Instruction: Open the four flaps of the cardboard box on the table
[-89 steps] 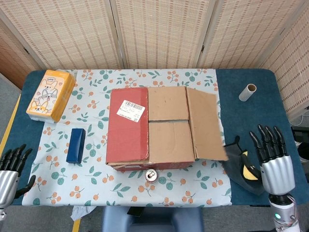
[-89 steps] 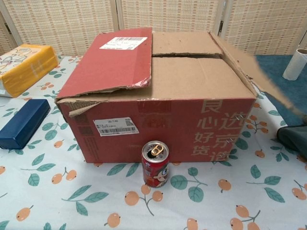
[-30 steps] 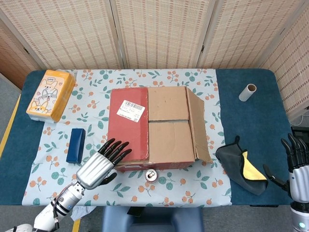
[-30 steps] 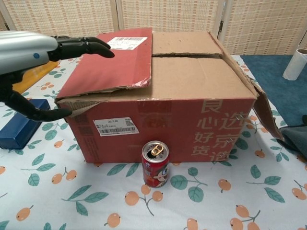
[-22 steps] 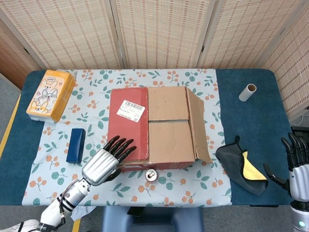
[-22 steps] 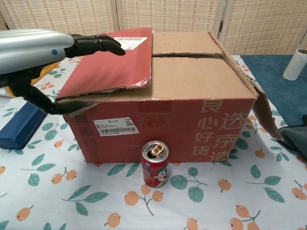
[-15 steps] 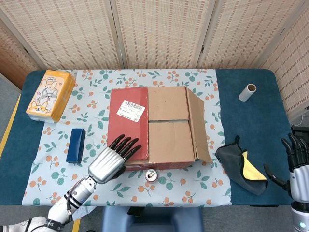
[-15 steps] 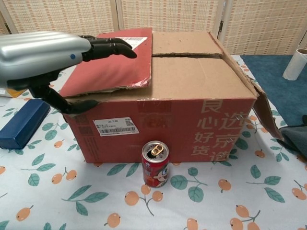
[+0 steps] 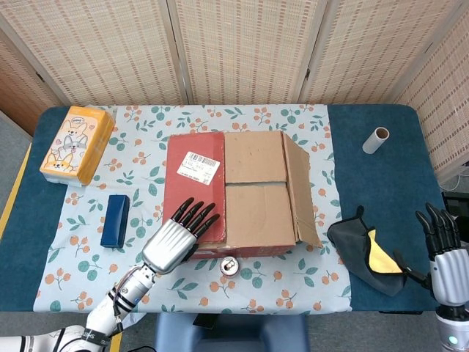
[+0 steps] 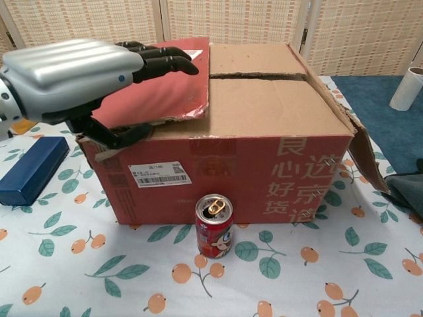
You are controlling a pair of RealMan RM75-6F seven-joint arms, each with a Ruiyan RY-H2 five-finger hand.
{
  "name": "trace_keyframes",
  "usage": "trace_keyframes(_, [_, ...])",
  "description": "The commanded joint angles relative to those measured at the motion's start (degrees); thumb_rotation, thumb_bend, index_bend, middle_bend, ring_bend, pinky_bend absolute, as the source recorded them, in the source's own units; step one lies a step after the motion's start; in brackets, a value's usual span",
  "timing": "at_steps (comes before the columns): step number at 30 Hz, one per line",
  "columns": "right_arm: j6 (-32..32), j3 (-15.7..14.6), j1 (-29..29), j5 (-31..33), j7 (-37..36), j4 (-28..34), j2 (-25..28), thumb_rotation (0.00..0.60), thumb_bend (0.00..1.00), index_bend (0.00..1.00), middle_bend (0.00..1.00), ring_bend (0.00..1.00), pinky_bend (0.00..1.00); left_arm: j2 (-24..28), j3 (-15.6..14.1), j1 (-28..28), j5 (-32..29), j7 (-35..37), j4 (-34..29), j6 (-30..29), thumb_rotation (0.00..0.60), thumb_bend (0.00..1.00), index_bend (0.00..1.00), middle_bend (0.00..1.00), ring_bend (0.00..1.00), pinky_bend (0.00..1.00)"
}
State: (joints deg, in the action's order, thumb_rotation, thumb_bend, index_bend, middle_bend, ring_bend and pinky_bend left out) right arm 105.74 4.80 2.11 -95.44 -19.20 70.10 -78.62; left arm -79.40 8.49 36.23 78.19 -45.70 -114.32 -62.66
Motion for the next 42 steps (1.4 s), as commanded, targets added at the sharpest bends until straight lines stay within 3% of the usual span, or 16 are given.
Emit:
trace_keyframes(1, [0.0,-0.1,0.0,-0.1,-0.1,0.0,0.0,0.600,0.34,0.00,0.00,0.00,0.00,-0.2,-0.2,0.3,-0.5,-0.3,0.3,-0.2,0.600,0.55,0.00,0.00,0.00,0.00])
trace_keyframes(31, [-0.2,0.0,-0.2,-0.4,-0.6,0.2,0.2,0.600,0.34,0.00,0.00,0.00,0.00,-0.6,-1.5,2.8,-5.1,-2.0,-1.9,-1.4,0.600,0.55,0.00,0.00,0.00,0.00])
trace_keyframes(42, [0.1,-0.1,-0.4,-0.7,-0.8,0.4,0.4,0.600,0.34,0.00,0.00,0.00,0.00,-1.9,-0.7,4.1,-5.0,0.1,0.4,-2.0,0.600,0.48,0.00,0.00,0.00,0.00])
